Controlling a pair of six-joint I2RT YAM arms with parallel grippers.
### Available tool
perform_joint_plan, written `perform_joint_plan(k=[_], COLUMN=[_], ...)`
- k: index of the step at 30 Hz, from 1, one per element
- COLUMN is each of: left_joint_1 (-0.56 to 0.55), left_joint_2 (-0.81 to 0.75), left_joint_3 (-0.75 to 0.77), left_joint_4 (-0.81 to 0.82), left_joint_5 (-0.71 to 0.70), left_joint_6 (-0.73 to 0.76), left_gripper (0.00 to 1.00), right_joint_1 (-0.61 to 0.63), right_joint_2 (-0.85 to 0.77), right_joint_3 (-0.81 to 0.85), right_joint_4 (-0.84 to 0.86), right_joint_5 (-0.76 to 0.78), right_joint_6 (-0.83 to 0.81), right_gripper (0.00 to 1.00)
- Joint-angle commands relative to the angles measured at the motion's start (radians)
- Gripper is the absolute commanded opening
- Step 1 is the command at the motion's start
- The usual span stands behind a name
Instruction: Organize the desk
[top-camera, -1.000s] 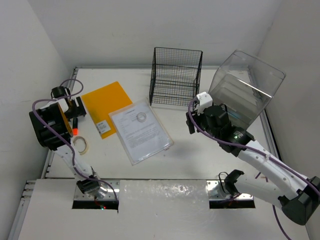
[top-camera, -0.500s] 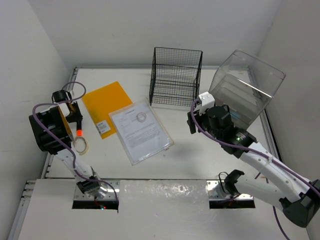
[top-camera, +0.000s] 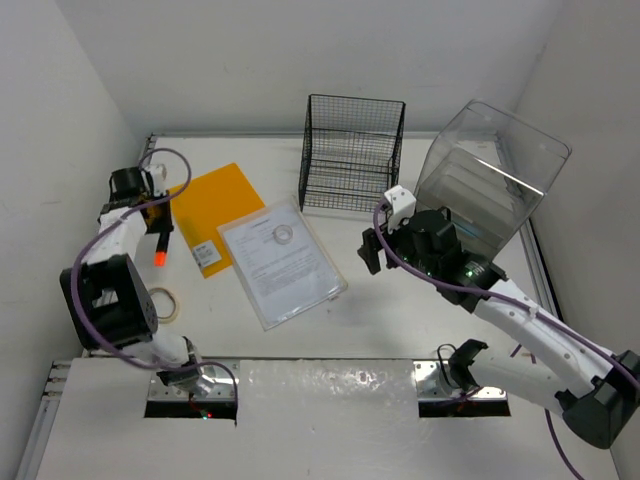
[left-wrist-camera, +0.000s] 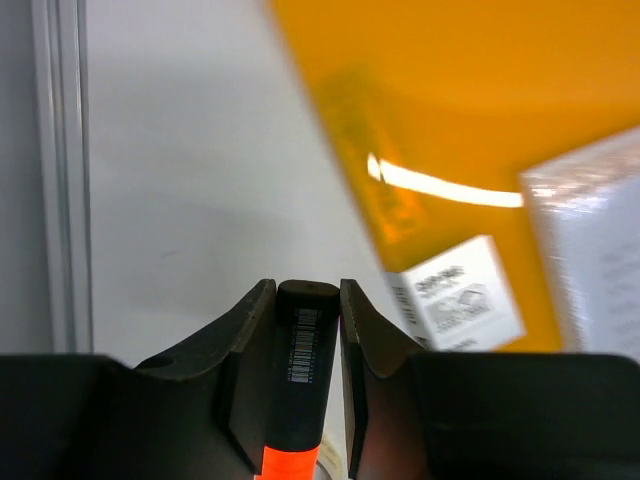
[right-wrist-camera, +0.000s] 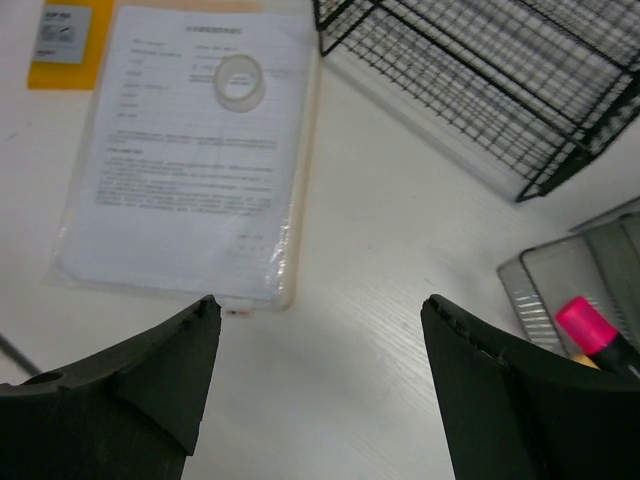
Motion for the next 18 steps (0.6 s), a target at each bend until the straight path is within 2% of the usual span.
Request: perform_joint_plan(k=[1, 6, 9, 11, 16, 18], left_joint_1=[-0.129, -0.309, -0.500, -0.568, -0.777, -0.860], left_joint_2=[-0.120, -0.200, -0.226, -0.243, -0.248, -0.249], left_joint_3=[0.074, 0.159, 0.190, 0.196, 0.222, 0.220], left_joint_4=[-0.027, -0.093, -0.108, -0.113, -0.131, -0.130], left_joint_5=[0.043, 0.115, 0.101, 0.121, 0.104, 0.054], left_joint_6=[0.076, 0.104, 0.112, 0.123, 0.113, 0.115], left_gripper=[0.00, 0.00, 0.00, 0.00, 0.00, 0.00], right_joint_1=[0.008, 0.010, 0.008, 0.008, 0.007, 0.007], right_joint_2=[0.023, 0.073, 0.093, 0.106, 0.127, 0.136], right_joint_3=[0.028, 0.053, 0.091, 0.112, 0.131, 0.143], right_joint_4=[0.080, 0.156, 0.192, 0.213, 0.326, 0.342], right_joint_5=[-0.123, -0.226, -0.268, -0.288, -0.332, -0.343], right_joint_6=[0.034, 0.081, 0.103, 0.112, 0.149, 0.173], right_gripper=[0.79, 0.79, 0.79, 0.80, 0.81, 0.81])
